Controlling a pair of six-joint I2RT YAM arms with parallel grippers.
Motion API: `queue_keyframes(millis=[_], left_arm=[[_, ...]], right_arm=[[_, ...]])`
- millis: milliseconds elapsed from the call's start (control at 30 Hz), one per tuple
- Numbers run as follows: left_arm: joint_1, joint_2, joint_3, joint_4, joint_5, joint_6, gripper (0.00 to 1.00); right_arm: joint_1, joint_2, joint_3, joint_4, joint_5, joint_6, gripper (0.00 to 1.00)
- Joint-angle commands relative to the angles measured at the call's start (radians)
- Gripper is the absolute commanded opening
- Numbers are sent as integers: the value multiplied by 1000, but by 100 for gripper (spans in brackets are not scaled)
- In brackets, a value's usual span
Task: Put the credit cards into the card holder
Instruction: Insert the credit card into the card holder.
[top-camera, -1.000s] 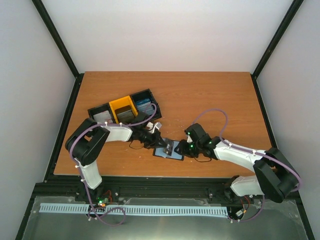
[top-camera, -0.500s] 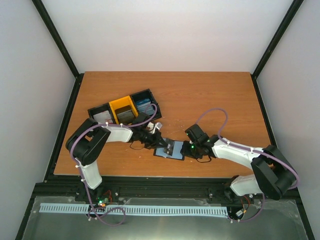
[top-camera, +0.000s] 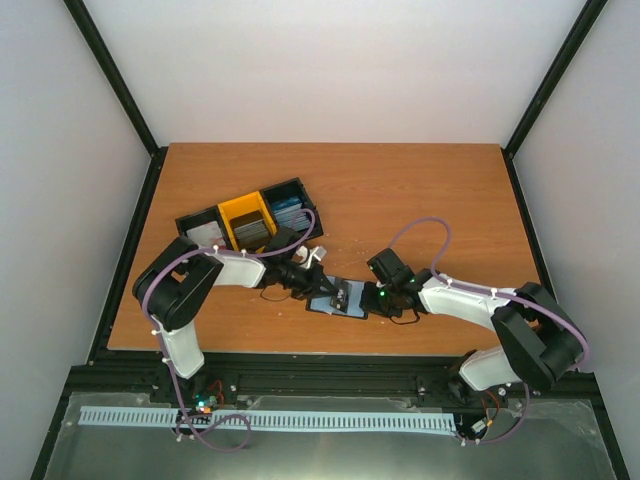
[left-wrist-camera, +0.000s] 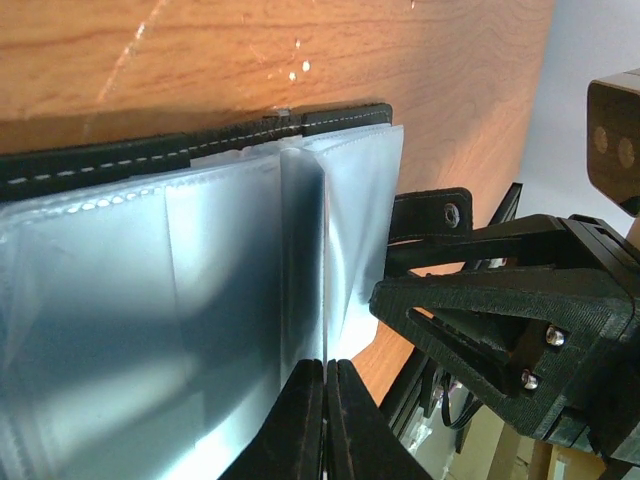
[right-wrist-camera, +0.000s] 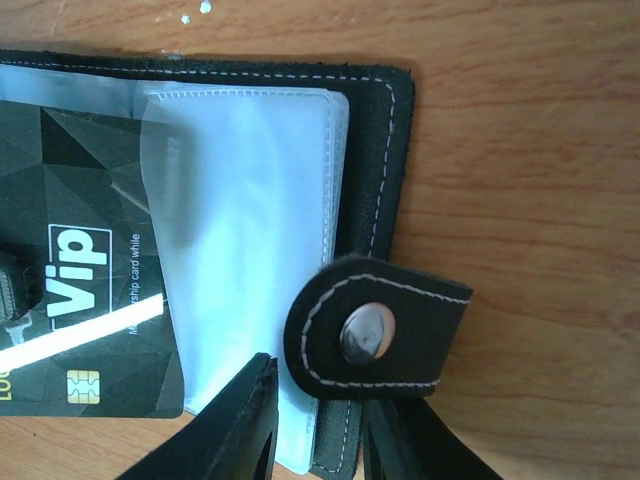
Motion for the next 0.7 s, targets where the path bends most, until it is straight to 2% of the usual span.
queue_keyframes(millis=[0, 67, 233, 433, 667], left_arm=[[-13, -4, -5, 34, 7, -11, 1], [-15, 0, 0, 15, -13, 8, 1], [-14, -29, 34, -130, -187, 171, 1], [-15, -5, 46, -99, -172, 229, 1], [-15, -42, -11, -91, -190, 217, 1]], right_arm=[[8, 24, -6, -2, -2, 5, 25], [8, 22, -6, -3, -1, 6, 25], [7, 17, -16, 0, -2, 5, 24], [8, 16, -20, 7, -7, -3, 24], [8, 7, -23, 9, -9, 0, 23]])
